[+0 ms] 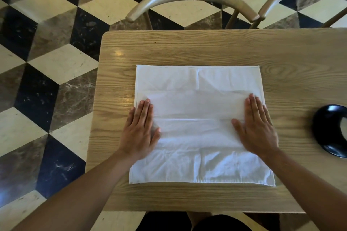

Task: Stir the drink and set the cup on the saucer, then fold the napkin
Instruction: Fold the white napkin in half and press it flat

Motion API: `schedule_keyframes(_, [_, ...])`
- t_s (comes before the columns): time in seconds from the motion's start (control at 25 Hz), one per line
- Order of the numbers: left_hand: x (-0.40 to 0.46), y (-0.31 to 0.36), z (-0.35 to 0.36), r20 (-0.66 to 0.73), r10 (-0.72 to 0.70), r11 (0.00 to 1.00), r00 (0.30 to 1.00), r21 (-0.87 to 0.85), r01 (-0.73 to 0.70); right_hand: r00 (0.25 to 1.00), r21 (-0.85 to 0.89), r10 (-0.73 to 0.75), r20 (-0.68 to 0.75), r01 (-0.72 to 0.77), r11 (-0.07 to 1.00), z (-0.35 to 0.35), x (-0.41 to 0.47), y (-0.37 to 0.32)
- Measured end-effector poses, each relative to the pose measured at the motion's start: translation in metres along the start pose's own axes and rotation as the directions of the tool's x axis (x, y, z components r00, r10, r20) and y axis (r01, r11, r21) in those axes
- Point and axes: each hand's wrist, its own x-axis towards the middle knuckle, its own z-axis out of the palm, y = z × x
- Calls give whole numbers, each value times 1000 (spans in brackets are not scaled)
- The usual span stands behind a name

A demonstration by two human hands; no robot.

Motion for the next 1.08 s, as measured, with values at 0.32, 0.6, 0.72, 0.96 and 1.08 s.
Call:
schedule_keyframes(0.32, [0, -1, 1, 28, -7, 1000, 1000, -19, 7, 984, 246, -175, -11, 172, 954, 3, 3, -158])
schedule_keyframes(0.6, [0, 1, 3, 52, 5, 999, 999, 34, -6, 941, 164, -315, 124, 293, 942, 25, 8, -247])
schedule_keyframes(0.72, [1, 0, 3, 37, 7, 1000, 999, 18, -7, 942, 152, -321, 102, 304, 940, 26, 6, -226])
schedule_keyframes(0.96, [0, -1, 2, 32, 0, 1000, 999, 2, 0, 987, 61, -160, 25, 158, 986, 20, 3, -125])
schedule_keyframes(1.08, [-1, -1, 3, 35, 2, 1000, 999, 14, -2, 997, 29, -75, 13, 75, 997, 13, -5, -52])
